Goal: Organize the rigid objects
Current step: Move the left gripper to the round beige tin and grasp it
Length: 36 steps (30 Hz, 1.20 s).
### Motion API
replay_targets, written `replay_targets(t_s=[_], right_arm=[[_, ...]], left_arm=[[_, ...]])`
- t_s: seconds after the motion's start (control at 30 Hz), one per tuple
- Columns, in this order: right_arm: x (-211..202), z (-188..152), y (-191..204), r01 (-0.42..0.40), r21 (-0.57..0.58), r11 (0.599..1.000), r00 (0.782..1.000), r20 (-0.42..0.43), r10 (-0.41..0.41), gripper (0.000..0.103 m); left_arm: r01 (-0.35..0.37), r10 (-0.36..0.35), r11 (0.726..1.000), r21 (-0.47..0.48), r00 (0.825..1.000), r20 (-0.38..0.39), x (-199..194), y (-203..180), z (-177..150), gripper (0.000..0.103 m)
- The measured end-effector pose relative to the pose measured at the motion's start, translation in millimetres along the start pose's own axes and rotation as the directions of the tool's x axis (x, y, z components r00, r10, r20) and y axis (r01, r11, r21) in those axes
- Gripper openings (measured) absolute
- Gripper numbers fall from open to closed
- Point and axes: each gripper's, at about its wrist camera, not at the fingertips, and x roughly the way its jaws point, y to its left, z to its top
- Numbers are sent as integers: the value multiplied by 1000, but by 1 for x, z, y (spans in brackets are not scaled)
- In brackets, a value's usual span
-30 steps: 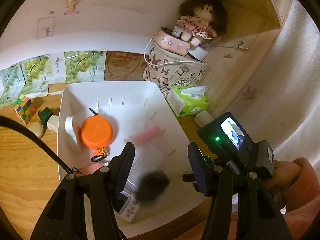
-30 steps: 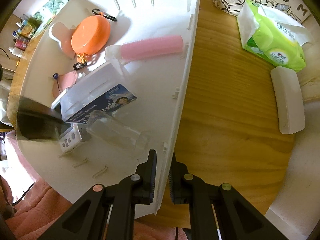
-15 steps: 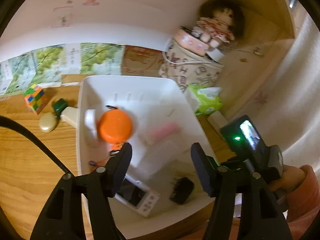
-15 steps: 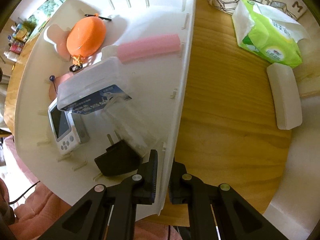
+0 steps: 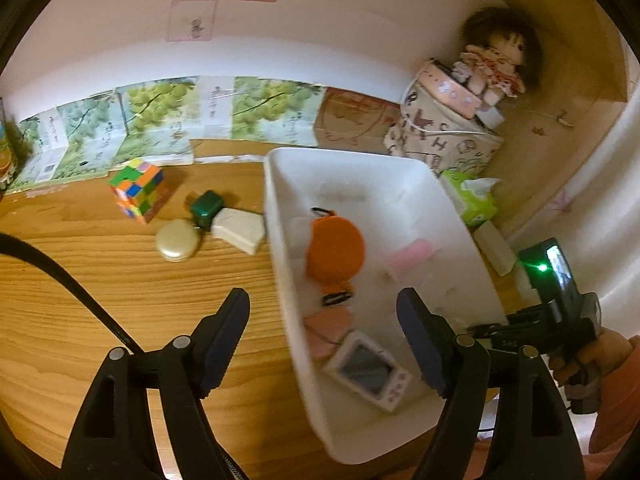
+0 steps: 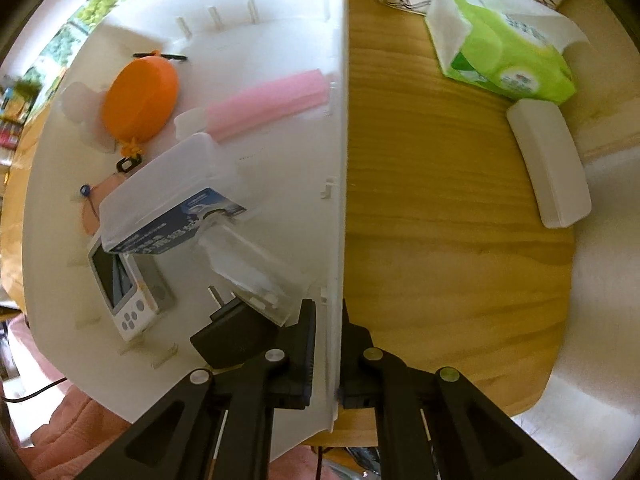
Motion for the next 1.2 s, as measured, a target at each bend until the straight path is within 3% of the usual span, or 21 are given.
replay_targets(t_s=[0.23,0.6,1.0,1.2], right_arm=[[2,8,-8,22,77,997,1000,-23,-21,8],[6,24,-29,33,187,982,999,-46,-25,11],[11,21,-15,75,217,973,996,-59,-64,13],[11,22,-15,88,243,966,995,-70,-73,14]], left_arm=[[-29,29,1000,-2,996,-81,4,33,10,82],[-89,77,994,-55,977,-201,34,102,29,85],[-154,161,987,46,932,-324,98,142,44,91],[-163,181,983,80,924,-336,126,141,47,91]])
